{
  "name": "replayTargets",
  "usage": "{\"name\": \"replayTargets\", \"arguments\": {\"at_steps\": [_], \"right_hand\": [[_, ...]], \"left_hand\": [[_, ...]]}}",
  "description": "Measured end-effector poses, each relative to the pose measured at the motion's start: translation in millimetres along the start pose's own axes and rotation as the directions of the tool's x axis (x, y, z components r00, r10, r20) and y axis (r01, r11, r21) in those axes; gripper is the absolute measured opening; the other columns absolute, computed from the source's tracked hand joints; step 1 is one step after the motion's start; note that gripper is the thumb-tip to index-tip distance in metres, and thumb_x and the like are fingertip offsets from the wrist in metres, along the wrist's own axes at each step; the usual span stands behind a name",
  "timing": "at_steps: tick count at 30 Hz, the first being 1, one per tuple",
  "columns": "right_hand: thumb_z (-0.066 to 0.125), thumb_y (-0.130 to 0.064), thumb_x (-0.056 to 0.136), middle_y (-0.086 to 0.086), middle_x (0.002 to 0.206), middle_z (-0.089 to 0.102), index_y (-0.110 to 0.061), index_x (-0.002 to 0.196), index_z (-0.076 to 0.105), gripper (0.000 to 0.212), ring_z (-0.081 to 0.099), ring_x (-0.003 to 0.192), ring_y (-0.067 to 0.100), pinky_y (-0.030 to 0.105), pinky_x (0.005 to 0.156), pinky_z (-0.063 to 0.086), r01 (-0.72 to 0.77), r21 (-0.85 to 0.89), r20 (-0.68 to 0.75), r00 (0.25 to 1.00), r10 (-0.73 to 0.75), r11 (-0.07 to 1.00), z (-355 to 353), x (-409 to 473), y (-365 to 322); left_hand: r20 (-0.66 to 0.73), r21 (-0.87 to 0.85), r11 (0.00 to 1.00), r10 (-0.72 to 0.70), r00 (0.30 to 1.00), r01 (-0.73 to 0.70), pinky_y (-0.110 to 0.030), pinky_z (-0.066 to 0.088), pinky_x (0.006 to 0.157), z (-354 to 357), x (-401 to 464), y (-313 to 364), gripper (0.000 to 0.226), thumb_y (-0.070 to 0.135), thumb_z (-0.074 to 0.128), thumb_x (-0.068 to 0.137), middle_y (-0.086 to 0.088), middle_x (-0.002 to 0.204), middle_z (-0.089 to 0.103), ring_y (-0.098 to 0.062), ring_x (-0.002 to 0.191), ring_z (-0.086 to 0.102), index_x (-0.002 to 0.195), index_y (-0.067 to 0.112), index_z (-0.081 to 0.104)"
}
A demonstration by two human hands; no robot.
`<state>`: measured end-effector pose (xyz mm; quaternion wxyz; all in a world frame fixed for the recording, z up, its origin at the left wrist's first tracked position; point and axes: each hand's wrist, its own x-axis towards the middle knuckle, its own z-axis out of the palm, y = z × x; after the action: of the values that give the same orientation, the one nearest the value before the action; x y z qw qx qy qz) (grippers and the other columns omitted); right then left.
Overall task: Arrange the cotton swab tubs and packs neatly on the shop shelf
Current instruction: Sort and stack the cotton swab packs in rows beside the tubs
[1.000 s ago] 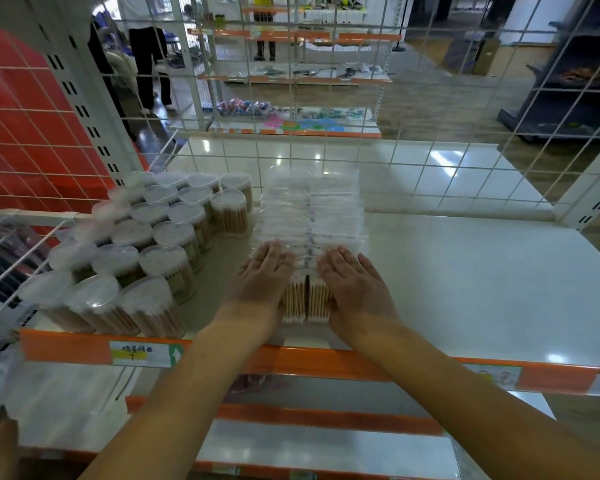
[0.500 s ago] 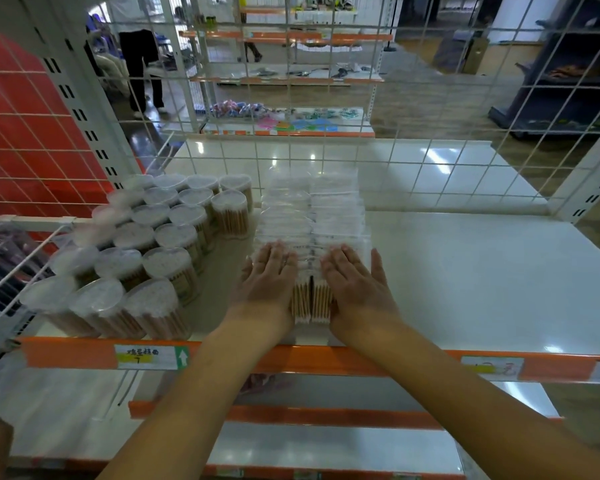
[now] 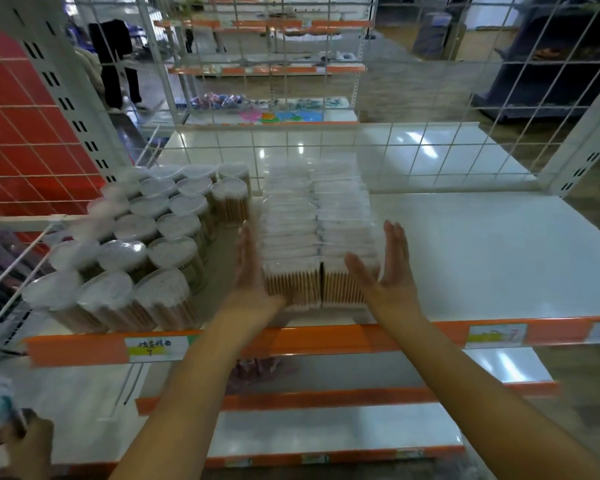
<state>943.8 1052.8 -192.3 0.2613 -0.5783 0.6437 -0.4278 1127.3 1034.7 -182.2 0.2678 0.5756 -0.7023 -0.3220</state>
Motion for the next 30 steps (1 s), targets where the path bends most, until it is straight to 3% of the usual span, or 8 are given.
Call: {"name": "replayTargets", "arguments": {"at_steps": [4, 14, 19, 22, 23, 24, 27, 30], "right_hand": [[0.056, -0.054, 0.084, 0.001, 0.138, 0.047, -0.020, 0.147, 0.017, 0.082, 0.050, 0.121, 0.019, 0.028, 0.095, 0.040, -0.084, 0.051, 0.049, 0.995, 0.082, 0.995, 3.8, 6.2, 0.5], [0.054, -0.041, 0.089, -0.006, 0.126, 0.056, -0.021, 0.143, 0.029, 0.062, 0.055, 0.109, 0.010, 0.018, 0.082, 0.039, -0.075, 0.035, 0.031, 0.997, 0.074, 0.997, 2.2, 6.7, -0.4], [0.045, -0.061, 0.086, -0.002, 0.143, 0.039, -0.022, 0.146, 0.020, 0.076, 0.040, 0.129, 0.019, 0.031, 0.103, 0.032, -0.188, 0.166, 0.053, 0.982, 0.182, 0.968, -7.8, 18.8, -3.2], [0.042, -0.051, 0.092, 0.007, 0.149, 0.031, -0.014, 0.147, 0.016, 0.070, 0.031, 0.135, 0.025, 0.039, 0.107, 0.028, -0.273, 0.199, 0.062, 0.962, 0.266, 0.941, -14.0, 37.3, -6.8], [0.045, -0.046, 0.093, 0.010, 0.145, 0.036, -0.012, 0.146, 0.021, 0.067, 0.035, 0.132, 0.028, 0.040, 0.105, 0.032, -0.296, 0.179, 0.077, 0.955, 0.287, 0.938, -15.6, 43.3, -8.1], [0.049, -0.039, 0.092, 0.013, 0.136, 0.044, -0.009, 0.140, 0.030, 0.060, 0.043, 0.125, 0.030, 0.041, 0.099, 0.040, -0.303, 0.152, 0.090, 0.952, 0.292, 0.941, -16.4, 49.3, -9.7], [0.053, -0.021, 0.086, 0.011, 0.104, 0.060, -0.006, 0.114, 0.052, 0.032, 0.059, 0.092, 0.025, 0.033, 0.068, 0.052, -0.277, 0.060, 0.125, 0.955, 0.268, 0.959, -15.4, 62.7, -15.1], [0.054, -0.019, 0.084, 0.011, 0.100, 0.062, -0.005, 0.110, 0.056, 0.029, 0.061, 0.089, 0.025, 0.038, 0.076, 0.055, -0.275, 0.026, 0.140, 0.953, 0.269, 0.961, -13.1, 67.6, -15.6]], "left_hand": [[0.061, -0.042, 0.997, -0.066, 0.996, 0.069, -0.032, 0.024, 0.110, 6.6, 2.5, -2.2, 0.109, 0.021, 0.072, 0.080, 0.001, 0.154, 0.017, -0.022, 0.139, 0.025, 0.145, 0.029, -0.016], [0.060, -0.064, 0.996, -0.065, 0.996, 0.068, -0.028, 0.020, 0.110, 7.6, 5.1, -2.8, 0.111, 0.017, 0.072, 0.080, 0.006, 0.155, 0.010, -0.016, 0.140, 0.020, 0.145, 0.028, -0.018], [0.050, -0.518, 0.851, -0.073, 0.996, 0.089, -0.023, 0.027, 0.107, -7.5, 12.5, -6.3, 0.105, 0.026, 0.077, 0.069, 0.030, 0.132, 0.033, -0.005, 0.129, 0.034, 0.149, 0.028, 0.008], [0.075, -0.669, 0.735, -0.084, 0.994, 0.112, -0.040, 0.044, 0.098, -15.6, 25.8, -2.1, 0.061, 0.031, 0.072, 0.078, 0.007, 0.123, 0.059, -0.015, 0.117, 0.055, 0.127, 0.011, 0.040], [0.065, -0.692, 0.711, -0.113, 0.991, 0.126, -0.037, 0.048, 0.090, -17.6, 27.6, 5.5, 0.067, 0.026, 0.066, 0.084, 0.005, 0.112, 0.064, -0.015, 0.108, 0.061, 0.133, 0.023, 0.020], [0.060, -0.700, 0.702, -0.126, 0.990, 0.132, -0.036, 0.051, 0.086, -19.0, 30.7, 9.4, 0.033, 0.021, 0.061, 0.088, 0.002, 0.107, 0.066, -0.018, 0.102, 0.064, 0.117, 0.031, 0.050], [0.099, -0.631, 0.758, -0.135, 0.986, 0.166, -0.047, 0.051, 0.090, -21.9, 37.5, 20.7, 0.024, 0.020, 0.057, 0.089, -0.012, 0.110, 0.065, -0.027, 0.101, 0.065, 0.112, 0.014, 0.057], [0.100, -0.524, 0.830, -0.161, 0.982, 0.189, -0.051, 0.051, 0.089, -20.4, 40.2, 24.6, 0.014, 0.015, 0.054, 0.090, -0.020, 0.104, 0.065, -0.034, 0.098, 0.064, 0.099, 0.010, 0.063]]}}
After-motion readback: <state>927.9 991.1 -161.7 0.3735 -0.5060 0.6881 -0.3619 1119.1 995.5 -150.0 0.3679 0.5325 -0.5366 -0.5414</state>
